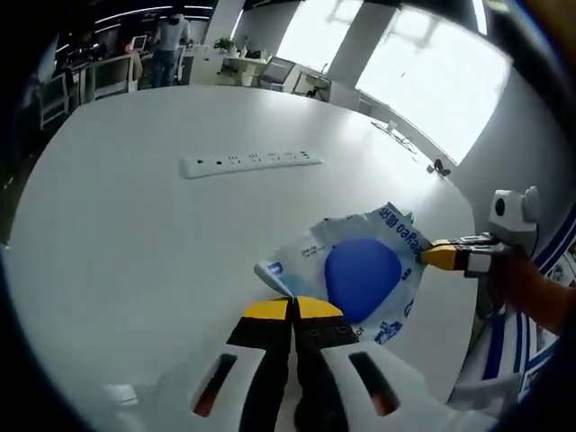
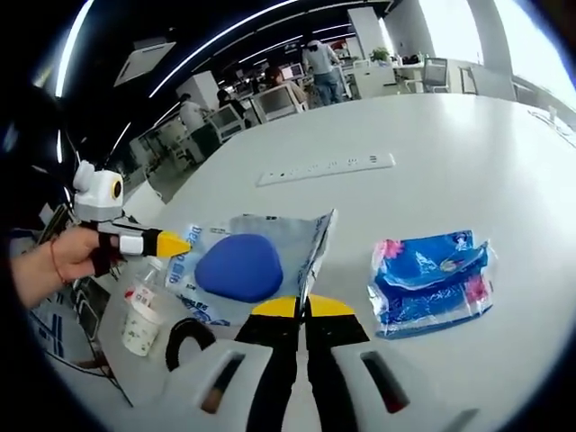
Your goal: Arrange the tabletop items into an orderly group along one side of the table until the central work area is clear of visible clutter.
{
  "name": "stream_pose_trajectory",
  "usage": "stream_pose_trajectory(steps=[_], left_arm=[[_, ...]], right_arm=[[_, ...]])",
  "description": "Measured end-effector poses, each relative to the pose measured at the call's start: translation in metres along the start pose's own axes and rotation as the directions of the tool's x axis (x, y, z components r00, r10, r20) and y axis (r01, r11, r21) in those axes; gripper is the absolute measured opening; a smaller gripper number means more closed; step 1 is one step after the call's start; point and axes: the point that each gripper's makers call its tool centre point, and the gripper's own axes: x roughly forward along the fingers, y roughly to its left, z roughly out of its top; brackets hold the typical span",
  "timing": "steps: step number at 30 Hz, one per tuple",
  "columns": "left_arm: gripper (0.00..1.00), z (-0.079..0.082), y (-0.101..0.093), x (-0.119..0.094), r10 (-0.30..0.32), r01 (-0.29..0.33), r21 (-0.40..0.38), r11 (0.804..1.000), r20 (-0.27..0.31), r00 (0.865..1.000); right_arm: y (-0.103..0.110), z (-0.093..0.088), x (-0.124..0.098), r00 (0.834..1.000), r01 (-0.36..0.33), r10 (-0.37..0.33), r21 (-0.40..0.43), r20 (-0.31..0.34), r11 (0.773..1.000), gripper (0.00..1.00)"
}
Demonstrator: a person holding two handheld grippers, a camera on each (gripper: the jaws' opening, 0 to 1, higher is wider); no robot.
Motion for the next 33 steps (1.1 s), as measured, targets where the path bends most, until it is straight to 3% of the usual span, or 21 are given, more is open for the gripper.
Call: stream_pose_trajectory(steps=[16,33], left_arm=[[0.00,-0.010,0.003,0.030,0.000,0.000,-0.012,1.000,-0.028,1.000],[0.00,-0.018,0.006,0.044,-0.006,0.005,-0.032,0.999,-0.044,0.999]], right_arm=[[-0.028,-0.013,0.020,0.998,0.037,-0.038,-0.013,-0.041,0.999,0.00],[-0.038,-0.023,0.029,0.997,0.048,-0.049,-0.006,-0.064,0.999,0.00]])
